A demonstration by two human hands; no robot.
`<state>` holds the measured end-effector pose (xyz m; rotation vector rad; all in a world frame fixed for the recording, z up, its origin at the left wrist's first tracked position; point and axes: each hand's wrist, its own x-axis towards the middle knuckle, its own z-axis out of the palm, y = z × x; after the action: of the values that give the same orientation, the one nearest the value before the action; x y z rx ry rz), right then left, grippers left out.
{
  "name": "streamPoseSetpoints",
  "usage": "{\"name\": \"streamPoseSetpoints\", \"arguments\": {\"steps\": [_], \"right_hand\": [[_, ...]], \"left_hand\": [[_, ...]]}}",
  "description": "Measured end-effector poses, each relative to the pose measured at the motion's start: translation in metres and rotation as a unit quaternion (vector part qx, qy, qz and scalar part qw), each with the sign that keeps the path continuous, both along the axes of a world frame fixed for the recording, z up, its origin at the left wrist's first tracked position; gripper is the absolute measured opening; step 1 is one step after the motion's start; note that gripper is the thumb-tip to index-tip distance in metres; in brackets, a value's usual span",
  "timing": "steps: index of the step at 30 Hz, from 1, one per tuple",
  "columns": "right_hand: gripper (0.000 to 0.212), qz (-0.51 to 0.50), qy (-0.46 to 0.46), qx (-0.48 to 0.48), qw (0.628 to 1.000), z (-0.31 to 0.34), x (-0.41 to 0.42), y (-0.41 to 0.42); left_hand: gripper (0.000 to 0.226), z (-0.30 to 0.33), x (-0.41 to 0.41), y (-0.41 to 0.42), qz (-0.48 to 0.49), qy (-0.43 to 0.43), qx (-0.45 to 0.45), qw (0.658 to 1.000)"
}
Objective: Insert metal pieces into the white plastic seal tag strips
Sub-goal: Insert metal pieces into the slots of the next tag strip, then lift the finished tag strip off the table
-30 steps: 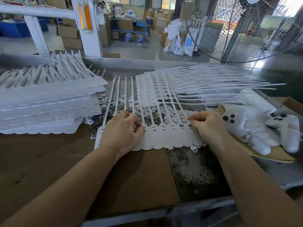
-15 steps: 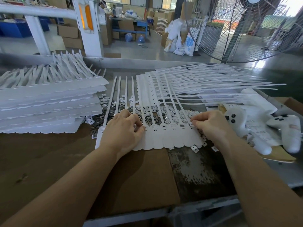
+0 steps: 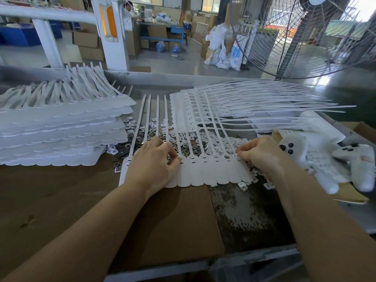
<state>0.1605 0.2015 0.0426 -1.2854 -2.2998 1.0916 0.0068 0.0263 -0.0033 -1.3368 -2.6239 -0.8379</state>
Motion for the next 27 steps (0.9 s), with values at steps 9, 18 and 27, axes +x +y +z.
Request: {"name": "streamPoseSetpoints", "arguments": {"steps": [9,18,27], "right_hand": [[0.009,-0.012,-0.014,-0.004,1.0,0.003,-0.004,0.0],[0.014,-0.008,-0.002,0.036,0.999,0.0,-0.004,0.0],[0.022,-0.014,-0.018,0.115,0.993,-0.013,-0.014,-0.005]], "left_hand": [[0.023,-0.001,-0.001,0.0,-0.001,0.001,0.002,1.0],[0.024,-0.001,-0.002,0.0,-0.012,-0.005,-0.005,1.0],[0.071,0.008,-0.005,-0.005,-0.064,-0.035,-0.085,0.994]]}}
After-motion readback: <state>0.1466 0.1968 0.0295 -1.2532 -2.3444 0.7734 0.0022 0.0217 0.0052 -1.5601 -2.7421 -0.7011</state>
